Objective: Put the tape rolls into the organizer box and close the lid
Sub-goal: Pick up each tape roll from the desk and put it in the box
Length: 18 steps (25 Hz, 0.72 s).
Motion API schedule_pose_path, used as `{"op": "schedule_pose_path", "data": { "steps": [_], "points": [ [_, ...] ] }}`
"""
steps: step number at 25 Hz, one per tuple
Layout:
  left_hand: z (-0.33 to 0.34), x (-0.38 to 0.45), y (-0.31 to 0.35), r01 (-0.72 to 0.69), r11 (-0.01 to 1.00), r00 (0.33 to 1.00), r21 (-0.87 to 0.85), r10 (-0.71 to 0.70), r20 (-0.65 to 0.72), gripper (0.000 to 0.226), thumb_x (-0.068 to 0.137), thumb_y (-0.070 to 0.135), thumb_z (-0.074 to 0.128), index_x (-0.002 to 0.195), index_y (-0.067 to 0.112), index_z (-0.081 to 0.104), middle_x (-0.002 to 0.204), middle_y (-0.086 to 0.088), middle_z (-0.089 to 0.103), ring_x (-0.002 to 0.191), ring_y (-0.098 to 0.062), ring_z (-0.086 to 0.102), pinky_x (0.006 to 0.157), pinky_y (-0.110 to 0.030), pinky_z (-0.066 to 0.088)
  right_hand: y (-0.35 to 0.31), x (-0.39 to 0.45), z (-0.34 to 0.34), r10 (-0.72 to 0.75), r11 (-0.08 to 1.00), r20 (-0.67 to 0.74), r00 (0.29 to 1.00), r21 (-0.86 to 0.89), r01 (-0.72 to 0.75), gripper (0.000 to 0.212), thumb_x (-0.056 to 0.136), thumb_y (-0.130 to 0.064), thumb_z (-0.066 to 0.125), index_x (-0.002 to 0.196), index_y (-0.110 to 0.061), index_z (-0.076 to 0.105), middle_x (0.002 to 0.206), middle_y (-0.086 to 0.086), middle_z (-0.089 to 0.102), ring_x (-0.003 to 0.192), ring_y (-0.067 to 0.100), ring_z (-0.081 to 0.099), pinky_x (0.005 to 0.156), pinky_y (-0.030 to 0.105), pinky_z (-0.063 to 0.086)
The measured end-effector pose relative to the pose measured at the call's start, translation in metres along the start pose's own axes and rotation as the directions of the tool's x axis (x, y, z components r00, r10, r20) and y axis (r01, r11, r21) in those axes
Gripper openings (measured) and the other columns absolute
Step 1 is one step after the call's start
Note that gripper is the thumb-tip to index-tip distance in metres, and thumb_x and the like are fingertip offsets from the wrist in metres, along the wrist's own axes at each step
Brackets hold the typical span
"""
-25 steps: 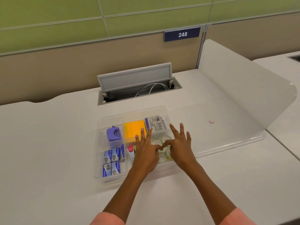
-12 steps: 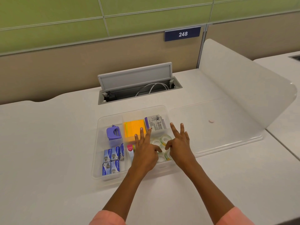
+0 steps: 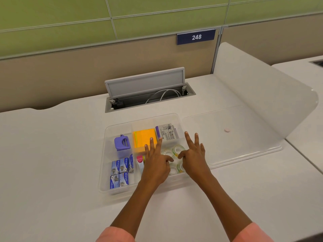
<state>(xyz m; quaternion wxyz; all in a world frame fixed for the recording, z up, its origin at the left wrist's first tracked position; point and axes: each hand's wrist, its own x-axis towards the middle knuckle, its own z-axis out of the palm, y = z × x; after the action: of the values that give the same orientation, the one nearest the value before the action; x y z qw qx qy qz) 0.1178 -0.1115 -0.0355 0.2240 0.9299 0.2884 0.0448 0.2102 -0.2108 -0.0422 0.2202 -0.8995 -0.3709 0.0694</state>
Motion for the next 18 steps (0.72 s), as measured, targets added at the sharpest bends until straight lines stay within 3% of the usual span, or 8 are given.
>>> {"op": "schedule_pose_path", "data": {
  "steps": [8, 16, 18],
  "points": [
    [-0.0013, 0.0006, 0.0003, -0.001, 1.0, 1.0, -0.014, 0.001, 0.025, 0.016, 0.088, 0.025, 0.055, 0.093, 0.026, 0.071, 0.158, 0.003, -0.002, 0.143, -0.024, -0.017, 0.119, -0.049, 0.0, 0.0, -0.0008, -0.0009, -0.013, 1.0, -0.002, 1.0, -0.003, 0.013, 0.008, 0.082, -0.013, 0.067, 0.08, -0.017, 0.074, 0.159, 0.004, 0.004, 0.146, 0.031, -0.012, 0.119, 0.051, 0.001],
    [-0.0014, 0.0003, 0.0013, -0.007, 1.0, 1.0, 0.004, 0.007, 0.009, 0.02, 0.089, 0.026, 0.053, 0.1, 0.027, 0.069, 0.158, 0.003, -0.001, 0.143, -0.024, -0.016, 0.119, -0.049, -0.002, -0.0013, -0.0015, -0.002, -0.015, 1.0, -0.027, 1.0, 0.015, 0.016, 0.012, 0.086, -0.011, 0.062, 0.087, -0.016, 0.073, 0.159, 0.006, 0.007, 0.147, 0.03, -0.009, 0.12, 0.047, 0.0],
    [-0.002, -0.0007, 0.0008, -0.019, 1.0, 1.0, 0.012, 0.019, 0.003, 0.021, 0.09, 0.026, 0.051, 0.1, 0.027, 0.069, 0.158, 0.002, 0.0, 0.143, -0.024, -0.016, 0.119, -0.048, -0.004, -0.002, -0.0045, -0.003, -0.017, 0.995, -0.054, 0.998, 0.095, 0.022, 0.016, 0.087, -0.007, 0.058, 0.092, -0.015, 0.071, 0.158, 0.008, 0.013, 0.147, 0.028, -0.003, 0.12, 0.044, 0.006]
  ]
}}
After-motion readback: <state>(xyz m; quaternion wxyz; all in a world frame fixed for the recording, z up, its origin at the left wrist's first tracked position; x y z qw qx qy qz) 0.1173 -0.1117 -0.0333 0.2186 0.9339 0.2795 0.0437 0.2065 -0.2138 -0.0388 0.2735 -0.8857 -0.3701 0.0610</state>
